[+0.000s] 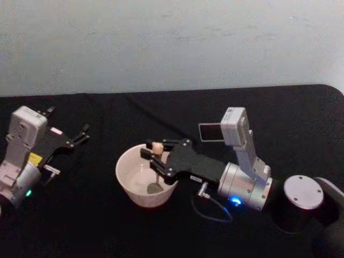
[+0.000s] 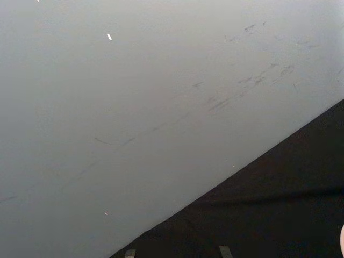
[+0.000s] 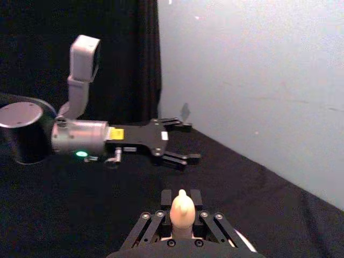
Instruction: Pick up the stirring spoon with one hand, stir inside the cup, then place it back in its original position.
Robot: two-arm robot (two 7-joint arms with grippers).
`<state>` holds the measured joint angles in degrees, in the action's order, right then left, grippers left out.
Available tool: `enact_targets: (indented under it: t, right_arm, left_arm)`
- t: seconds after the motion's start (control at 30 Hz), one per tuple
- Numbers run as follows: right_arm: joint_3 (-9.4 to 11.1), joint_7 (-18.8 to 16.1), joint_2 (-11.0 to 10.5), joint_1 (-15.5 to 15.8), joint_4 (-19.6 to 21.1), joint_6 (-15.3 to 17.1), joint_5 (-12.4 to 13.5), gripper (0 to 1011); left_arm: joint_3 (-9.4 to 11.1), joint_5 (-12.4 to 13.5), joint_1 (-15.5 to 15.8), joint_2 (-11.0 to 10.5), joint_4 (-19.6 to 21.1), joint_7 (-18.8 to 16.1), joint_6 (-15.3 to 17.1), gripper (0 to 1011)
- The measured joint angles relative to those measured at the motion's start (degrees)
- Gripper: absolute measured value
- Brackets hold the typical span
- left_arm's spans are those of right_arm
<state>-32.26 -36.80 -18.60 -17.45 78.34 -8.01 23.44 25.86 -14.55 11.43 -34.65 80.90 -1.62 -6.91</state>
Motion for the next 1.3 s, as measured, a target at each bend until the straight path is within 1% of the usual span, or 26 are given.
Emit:
enact_targets:
  t: [0.13,0.23,0.33,0.53,0.63,0.8,1.0,1.3]
  right_arm:
    - [-0.7,0.0,0.5,-0.1,-0.1,0.1,0.0,209]
    - [-1.3,0.4,1.5,-0.8,-1.1,0.0,-0.1,209]
    - [-1.6,1.3,2.9,-2.0,-3.0,-0.3,-0.7,209]
    - [-1.5,2.9,5.1,-4.0,-6.6,-1.3,-1.8,209]
    - [-0.9,3.7,5.9,-5.2,-8.8,-1.8,-2.4,209]
    - [-0.2,4.2,6.1,-5.7,-9.6,-2.0,-2.7,209]
    - [0.9,4.5,5.8,-5.4,-9.4,-1.7,-2.8,209]
    - [1.3,4.4,5.6,-4.9,-8.9,-1.3,-2.8,209]
  left_arm:
    - [0.0,0.0,0.0,0.0,0.0,0.0,0.0,1001]
    - [0.0,0.0,0.0,0.0,0.0,0.0,0.0,1001]
    - [0.0,0.0,0.0,0.0,0.0,0.0,0.0,1001]
    - [0.0,0.0,0.0,0.0,0.0,0.0,0.0,1002]
    - [0.0,0.0,0.0,0.0,0.0,0.0,0.0,1001]
    - [0.0,0.0,0.0,0.0,0.0,0.0,0.0,1001]
    - [0.0,0.0,0.0,0.0,0.0,0.0,0.0,1001]
    - [0.0,0.0,0.0,0.0,0.0,0.0,0.0,1001]
